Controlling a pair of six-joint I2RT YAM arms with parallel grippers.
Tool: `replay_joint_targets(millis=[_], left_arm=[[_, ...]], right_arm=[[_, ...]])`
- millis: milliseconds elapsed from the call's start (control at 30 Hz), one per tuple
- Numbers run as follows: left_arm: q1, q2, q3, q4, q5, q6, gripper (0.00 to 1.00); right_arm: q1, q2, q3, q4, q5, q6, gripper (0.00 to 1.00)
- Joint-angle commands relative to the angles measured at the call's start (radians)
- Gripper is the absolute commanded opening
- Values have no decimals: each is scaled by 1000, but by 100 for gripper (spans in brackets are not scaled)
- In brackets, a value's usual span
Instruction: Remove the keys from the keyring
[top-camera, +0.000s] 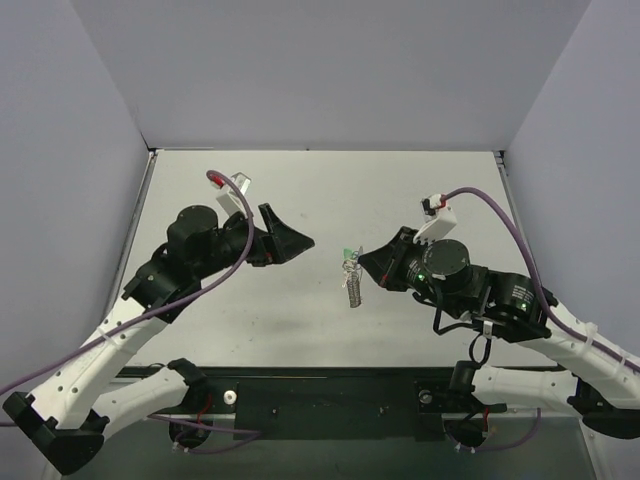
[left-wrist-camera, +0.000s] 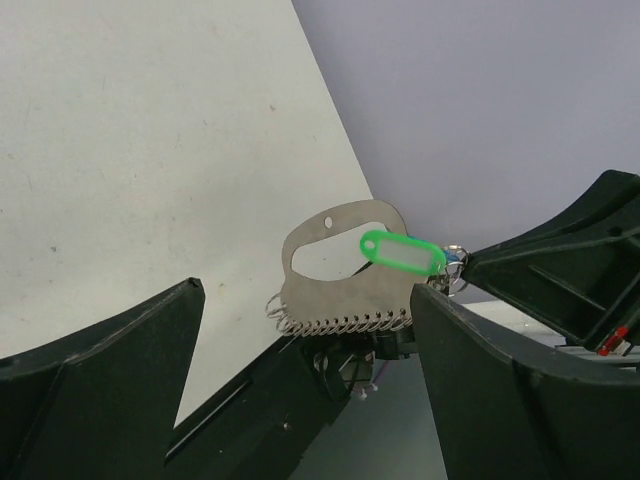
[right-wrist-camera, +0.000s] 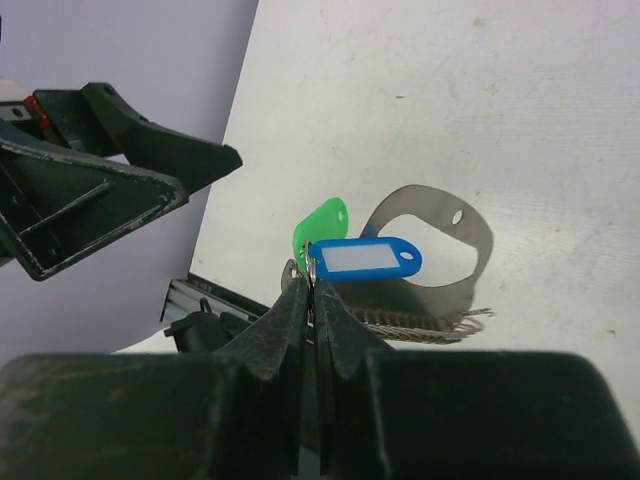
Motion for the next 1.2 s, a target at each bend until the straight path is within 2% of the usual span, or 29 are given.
replay_joint_targets(millis=[0,167,300,500,833,1033,1167], left_arm=[[-13,-98,-68,178,4,-33,88],[-116,-104,-92,224,46,-52,74],[-202,-88,-106,316,40,-87,70],[-308,1,-40,330,-11,-81,66],[-332,24,-37,358,-60,-75,59],[-331,40,-30,367,-54,-72,57],[-332,46,-34,390,-35,-79,52]], right_arm=[[6,-58,12,-15,97,10,0],[6,-90,-36,17,91,18,0],[7,-86,-36,38,60,6,0],[6,-87,-31,67,17,6,0],[10,-104,-37,103,-30,3,0],[18,-103,-40,123,-47,3,0],[19,-106,-40,121,-47,1,0]])
